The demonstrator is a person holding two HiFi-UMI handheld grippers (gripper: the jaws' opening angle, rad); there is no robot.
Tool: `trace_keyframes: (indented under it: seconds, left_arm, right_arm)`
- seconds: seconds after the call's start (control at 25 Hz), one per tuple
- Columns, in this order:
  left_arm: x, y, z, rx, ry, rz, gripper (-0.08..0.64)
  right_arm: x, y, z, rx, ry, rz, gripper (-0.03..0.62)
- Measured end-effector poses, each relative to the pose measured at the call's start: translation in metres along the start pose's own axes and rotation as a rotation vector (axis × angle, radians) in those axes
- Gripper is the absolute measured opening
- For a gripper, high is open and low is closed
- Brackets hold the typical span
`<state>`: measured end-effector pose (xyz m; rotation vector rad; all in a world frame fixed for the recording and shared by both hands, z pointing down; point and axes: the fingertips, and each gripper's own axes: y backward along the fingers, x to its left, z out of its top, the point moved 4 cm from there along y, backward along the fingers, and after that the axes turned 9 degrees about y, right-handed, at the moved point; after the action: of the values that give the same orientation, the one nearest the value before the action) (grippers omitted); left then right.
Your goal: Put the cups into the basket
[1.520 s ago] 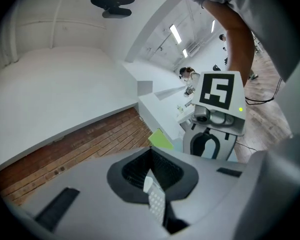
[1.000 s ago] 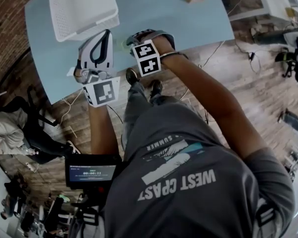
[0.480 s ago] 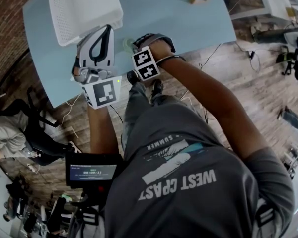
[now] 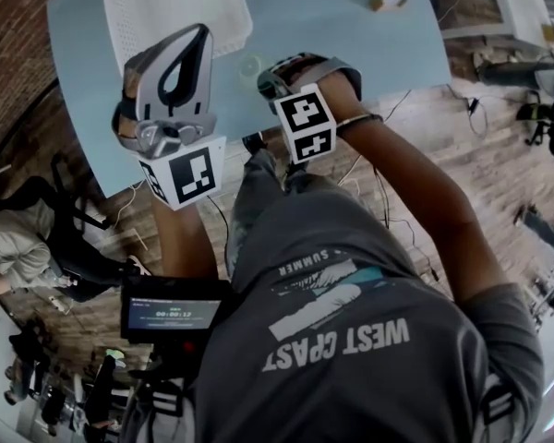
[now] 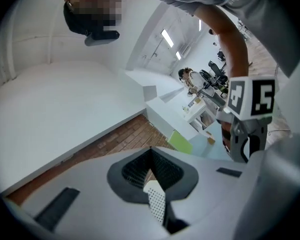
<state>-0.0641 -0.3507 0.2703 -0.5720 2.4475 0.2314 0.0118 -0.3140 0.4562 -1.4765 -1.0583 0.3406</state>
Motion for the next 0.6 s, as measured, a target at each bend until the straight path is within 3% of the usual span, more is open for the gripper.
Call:
trace_keyframes:
  seconds: [0.24,0.4,0.6]
  left_arm:
    - [0.019,-0.008,0.020,-0.007,-0.128,0.025,0.000]
    - [0.033,-0.013,0.006,-0.042,-0.145,0.035,0.000]
    - [0.065,-0.019,-0.021,-0.056,-0.156,0.046,0.000]
  right_arm:
    - [-0.022,0.068,0.016,-0.036,-0.009,-0.036,0.028]
    - [-0.038,0.087,0.035,-0.059,0.020,-0.008,0.028]
    - [-0.083,0.094,0.056,-0.064,0.075,-0.035,0.028]
